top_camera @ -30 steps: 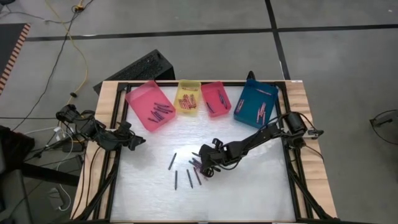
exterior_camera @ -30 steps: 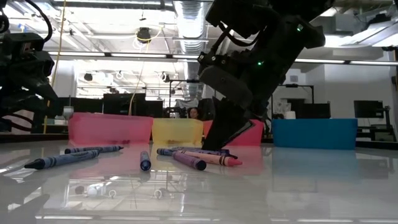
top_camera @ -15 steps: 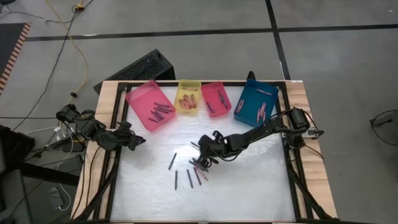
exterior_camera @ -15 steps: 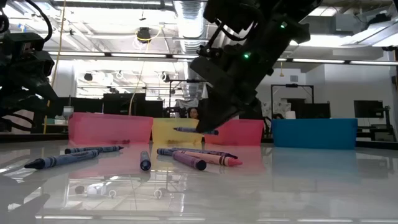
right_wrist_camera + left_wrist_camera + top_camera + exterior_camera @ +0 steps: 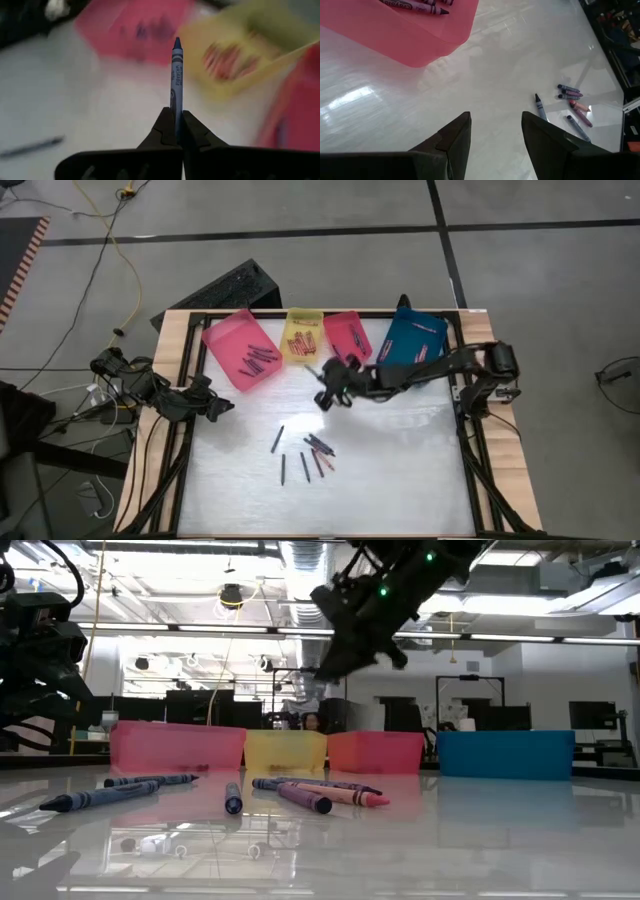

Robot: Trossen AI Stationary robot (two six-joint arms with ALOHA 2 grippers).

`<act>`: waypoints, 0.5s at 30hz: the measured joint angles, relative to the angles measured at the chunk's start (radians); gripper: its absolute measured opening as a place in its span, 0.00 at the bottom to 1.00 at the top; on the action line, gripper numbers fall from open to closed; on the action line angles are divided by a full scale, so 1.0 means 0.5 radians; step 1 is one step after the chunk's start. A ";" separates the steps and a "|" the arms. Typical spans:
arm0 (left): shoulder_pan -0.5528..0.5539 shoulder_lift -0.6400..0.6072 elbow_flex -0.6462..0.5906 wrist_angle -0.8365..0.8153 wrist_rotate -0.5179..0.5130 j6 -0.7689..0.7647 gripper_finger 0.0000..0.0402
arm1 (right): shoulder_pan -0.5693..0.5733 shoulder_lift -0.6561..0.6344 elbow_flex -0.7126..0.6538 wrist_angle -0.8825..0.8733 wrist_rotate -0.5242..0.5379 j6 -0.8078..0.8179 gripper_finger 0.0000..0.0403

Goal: Sort crayons
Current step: Put the blue crayon into the red bin

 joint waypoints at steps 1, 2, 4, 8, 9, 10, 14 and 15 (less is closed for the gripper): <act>0.001 0.000 -0.001 0.000 -0.001 0.000 0.41 | -0.034 -0.034 0.000 0.004 0.014 -0.022 0.01; 0.001 0.000 0.000 0.001 -0.001 0.000 0.41 | -0.068 -0.070 0.002 0.002 0.029 -0.043 0.01; 0.000 0.000 -0.001 0.000 -0.001 0.000 0.41 | -0.136 -0.132 0.002 -0.017 0.061 -0.066 0.01; 0.000 0.000 -0.001 0.001 -0.002 0.000 0.41 | -0.285 -0.229 0.002 -0.075 0.108 -0.070 0.01; 0.001 0.000 -0.001 0.001 -0.002 0.000 0.41 | -0.320 -0.247 0.002 -0.097 0.126 -0.070 0.01; 0.000 0.000 -0.001 0.001 -0.002 0.000 0.41 | -0.354 -0.258 0.002 -0.133 0.153 -0.064 0.01; 0.000 0.000 -0.001 0.000 0.001 0.000 0.41 | -0.499 -0.273 0.002 -0.297 0.213 0.057 0.01; 0.001 0.001 -0.001 0.001 0.000 0.000 0.41 | -0.535 -0.263 0.002 -0.337 0.211 0.086 0.01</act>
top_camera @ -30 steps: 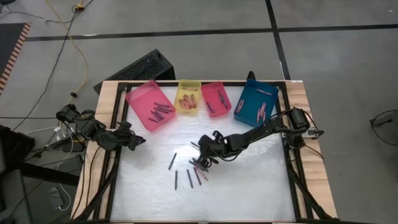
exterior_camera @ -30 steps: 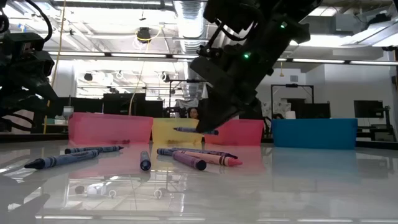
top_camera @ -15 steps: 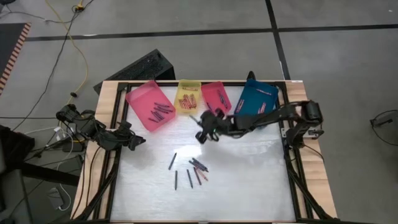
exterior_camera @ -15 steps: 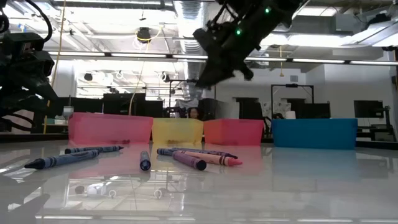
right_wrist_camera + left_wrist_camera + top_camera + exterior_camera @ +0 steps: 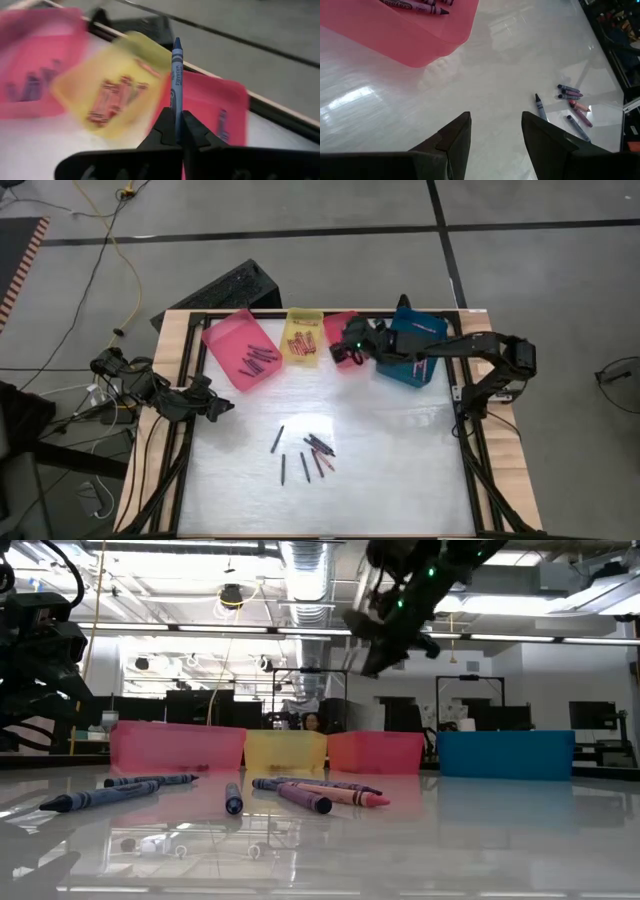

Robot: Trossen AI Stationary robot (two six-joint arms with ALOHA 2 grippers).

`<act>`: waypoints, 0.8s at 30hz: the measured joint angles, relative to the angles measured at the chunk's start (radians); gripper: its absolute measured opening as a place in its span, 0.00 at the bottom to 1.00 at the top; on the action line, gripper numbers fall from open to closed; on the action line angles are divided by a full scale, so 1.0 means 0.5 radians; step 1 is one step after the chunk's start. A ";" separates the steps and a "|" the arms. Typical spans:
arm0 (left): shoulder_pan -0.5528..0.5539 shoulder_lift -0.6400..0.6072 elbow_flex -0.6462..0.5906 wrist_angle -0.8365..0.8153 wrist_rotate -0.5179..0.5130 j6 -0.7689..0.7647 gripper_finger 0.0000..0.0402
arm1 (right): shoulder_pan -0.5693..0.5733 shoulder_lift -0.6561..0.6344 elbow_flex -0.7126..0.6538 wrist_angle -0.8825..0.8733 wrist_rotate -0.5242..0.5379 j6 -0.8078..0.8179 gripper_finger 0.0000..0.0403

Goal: Sort crayons
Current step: Put the blue crayon into the red bin

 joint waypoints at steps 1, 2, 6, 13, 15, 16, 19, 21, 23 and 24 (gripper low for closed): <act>0.000 0.000 0.000 0.000 0.000 0.000 0.41 | -0.030 0.018 0.000 -0.026 -0.001 0.029 0.01; 0.000 0.000 0.000 0.000 -0.001 0.000 0.41 | -0.058 0.034 0.000 -0.061 -0.003 0.061 0.01; -0.001 0.000 0.000 0.000 -0.001 0.000 0.41 | -0.142 0.150 0.000 -0.091 -0.062 0.085 0.01; 0.000 0.000 0.000 0.000 0.003 0.000 0.41 | -0.260 0.405 0.000 -0.066 -0.309 0.083 0.01; -0.001 0.000 0.000 0.000 0.001 0.000 0.41 | -0.290 0.458 -0.001 -0.069 -0.384 0.092 0.01; 0.000 0.000 0.000 0.000 0.001 0.000 0.41 | -0.301 0.483 -0.001 -0.057 -0.424 0.091 0.01; 0.000 0.000 0.000 0.000 0.001 0.000 0.41 | -0.332 0.528 -0.001 -0.053 -0.521 0.092 0.01; -0.001 0.000 0.001 0.000 0.000 0.000 0.41 | -0.341 0.548 -0.001 -0.053 -0.541 0.099 0.01; -0.001 0.000 0.000 0.000 0.000 0.000 0.41 | -0.356 0.555 -0.001 -0.053 -0.574 0.125 0.02; -0.001 0.000 0.000 0.000 0.001 0.000 0.41 | -0.363 0.555 -0.001 -0.052 -0.581 0.125 0.02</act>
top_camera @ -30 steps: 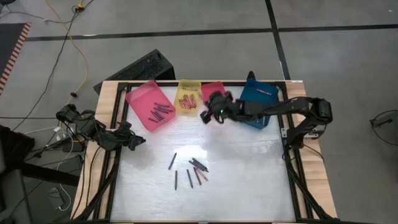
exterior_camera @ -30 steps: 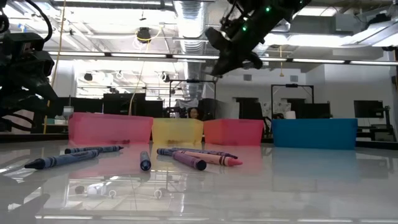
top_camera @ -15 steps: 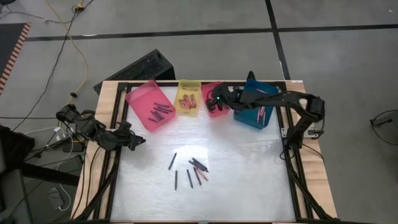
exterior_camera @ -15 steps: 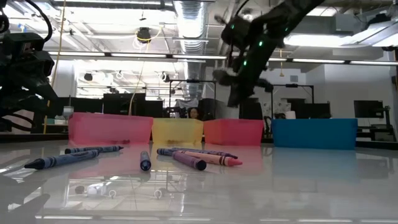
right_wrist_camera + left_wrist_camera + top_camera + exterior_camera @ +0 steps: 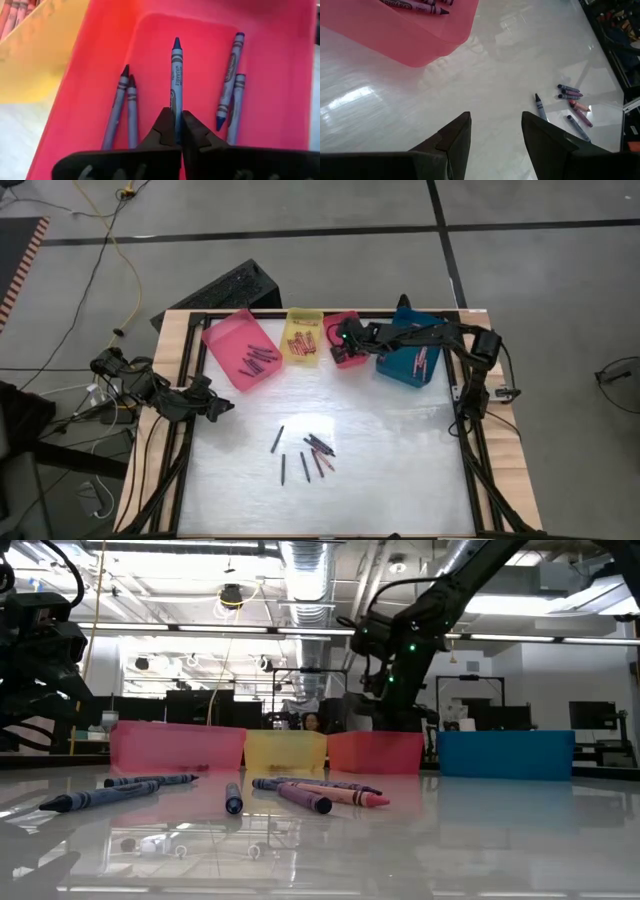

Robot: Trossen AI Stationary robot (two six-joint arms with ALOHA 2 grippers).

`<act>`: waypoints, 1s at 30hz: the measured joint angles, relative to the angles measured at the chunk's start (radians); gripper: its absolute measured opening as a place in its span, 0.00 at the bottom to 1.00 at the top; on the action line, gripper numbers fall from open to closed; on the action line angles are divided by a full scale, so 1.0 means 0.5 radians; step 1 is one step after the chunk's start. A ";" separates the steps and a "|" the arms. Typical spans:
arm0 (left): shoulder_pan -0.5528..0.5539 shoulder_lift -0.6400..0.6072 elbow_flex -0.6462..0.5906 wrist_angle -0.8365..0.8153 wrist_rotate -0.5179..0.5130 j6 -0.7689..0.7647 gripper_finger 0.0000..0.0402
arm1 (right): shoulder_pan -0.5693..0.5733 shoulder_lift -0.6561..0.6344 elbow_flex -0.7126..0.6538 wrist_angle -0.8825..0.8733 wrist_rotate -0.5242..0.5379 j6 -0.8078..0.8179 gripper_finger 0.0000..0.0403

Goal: Sort crayons
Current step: Put the blue crayon into the red bin

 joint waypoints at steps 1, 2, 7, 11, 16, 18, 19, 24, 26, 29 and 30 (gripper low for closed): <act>0.000 0.000 0.000 0.000 0.001 0.000 0.41 | -0.005 0.000 0.000 0.005 -0.008 0.001 0.03; 0.001 0.000 0.000 0.000 0.000 0.000 0.41 | -0.006 0.000 0.000 0.012 -0.008 0.003 0.05; 0.000 0.000 0.000 0.000 -0.001 0.000 0.41 | -0.030 -0.002 0.021 0.008 -0.047 0.003 0.14; 0.000 0.000 0.000 0.000 -0.001 0.000 0.41 | -0.032 -0.003 0.093 -0.001 -0.182 -0.050 0.19; 0.001 -0.001 0.000 0.000 -0.002 0.000 0.41 | -0.026 -0.066 0.321 -0.151 -0.275 -0.217 0.19; 0.000 0.000 0.000 0.000 -0.005 0.000 0.41 | -0.003 -0.099 0.429 -0.225 -0.275 -0.285 0.20; 0.001 0.000 0.000 0.000 -0.006 -0.001 0.41 | 0.008 -0.125 0.484 -0.237 -0.273 -0.320 0.20; 0.001 0.000 0.000 0.000 -0.001 0.000 0.41 | 0.128 -0.242 0.724 -0.325 -0.272 -0.499 0.20; 0.001 0.000 0.000 0.000 -0.004 -0.001 0.41 | 0.207 -0.291 0.788 -0.343 -0.271 -0.534 0.20; 0.000 0.000 0.000 0.000 -0.005 0.000 0.41 | 0.349 -0.353 0.822 -0.336 -0.272 -0.543 0.20; 0.001 -0.001 0.000 0.000 -0.005 0.000 0.41 | 0.399 -0.371 0.822 -0.333 -0.272 -0.543 0.20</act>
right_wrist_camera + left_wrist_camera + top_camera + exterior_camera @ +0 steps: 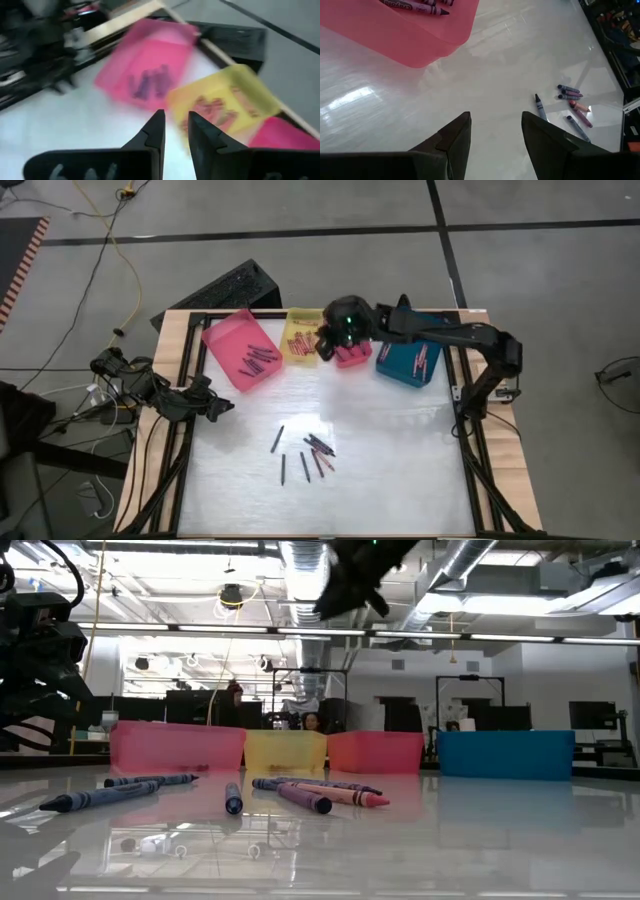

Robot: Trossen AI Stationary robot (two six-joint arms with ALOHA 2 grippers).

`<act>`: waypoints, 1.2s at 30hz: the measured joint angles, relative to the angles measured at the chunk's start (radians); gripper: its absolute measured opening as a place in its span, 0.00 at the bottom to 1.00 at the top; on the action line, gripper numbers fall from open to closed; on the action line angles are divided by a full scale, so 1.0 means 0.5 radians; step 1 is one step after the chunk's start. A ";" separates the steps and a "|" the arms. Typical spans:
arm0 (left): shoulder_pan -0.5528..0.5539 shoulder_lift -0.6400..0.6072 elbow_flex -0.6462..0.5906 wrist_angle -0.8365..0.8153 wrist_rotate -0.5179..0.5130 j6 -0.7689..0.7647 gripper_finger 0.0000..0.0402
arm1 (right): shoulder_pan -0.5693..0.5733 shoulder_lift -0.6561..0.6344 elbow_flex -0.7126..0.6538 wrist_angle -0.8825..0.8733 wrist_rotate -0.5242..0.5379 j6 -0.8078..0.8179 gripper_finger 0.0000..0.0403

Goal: Sort crayons
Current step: Put the blue crayon into the red bin

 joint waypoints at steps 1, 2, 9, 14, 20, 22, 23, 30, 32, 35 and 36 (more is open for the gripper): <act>-0.001 0.001 0.000 0.000 0.000 0.000 0.41 | 0.056 -0.013 0.000 -0.011 0.000 0.000 0.20; -0.001 0.001 0.000 0.000 0.000 0.000 0.41 | 0.115 -0.018 0.000 -0.020 0.000 0.008 0.20; -0.001 0.001 0.000 0.000 0.000 0.000 0.41 | 0.592 0.060 -0.006 -0.005 0.012 0.165 0.20; 0.000 0.000 0.000 0.000 0.000 0.000 0.41 | 0.917 0.247 -0.009 0.050 0.175 0.355 0.20; 0.000 0.000 0.000 0.000 0.001 0.000 0.41 | 1.195 0.530 -0.010 0.062 0.516 0.505 0.20; 0.000 0.000 0.000 0.000 0.001 0.000 0.41 | 1.247 0.608 -0.011 0.042 0.630 0.589 0.20; 0.000 0.000 0.000 0.000 0.001 0.000 0.41 | 1.263 0.647 -0.011 0.041 0.664 0.627 0.20; 0.000 0.000 0.000 0.000 0.002 0.000 0.41 | 1.303 0.813 -0.011 -0.120 0.803 0.907 0.20; 0.000 0.000 0.000 0.000 0.003 0.000 0.41 | 1.300 0.831 -0.011 -0.111 0.805 0.889 0.20; 0.000 0.001 0.000 0.000 0.003 0.000 0.41 | 1.286 0.858 -0.009 -0.013 0.818 0.753 0.20; 0.000 0.000 0.000 0.000 0.002 0.000 0.41 | 1.273 0.863 -0.007 0.026 0.843 0.701 0.20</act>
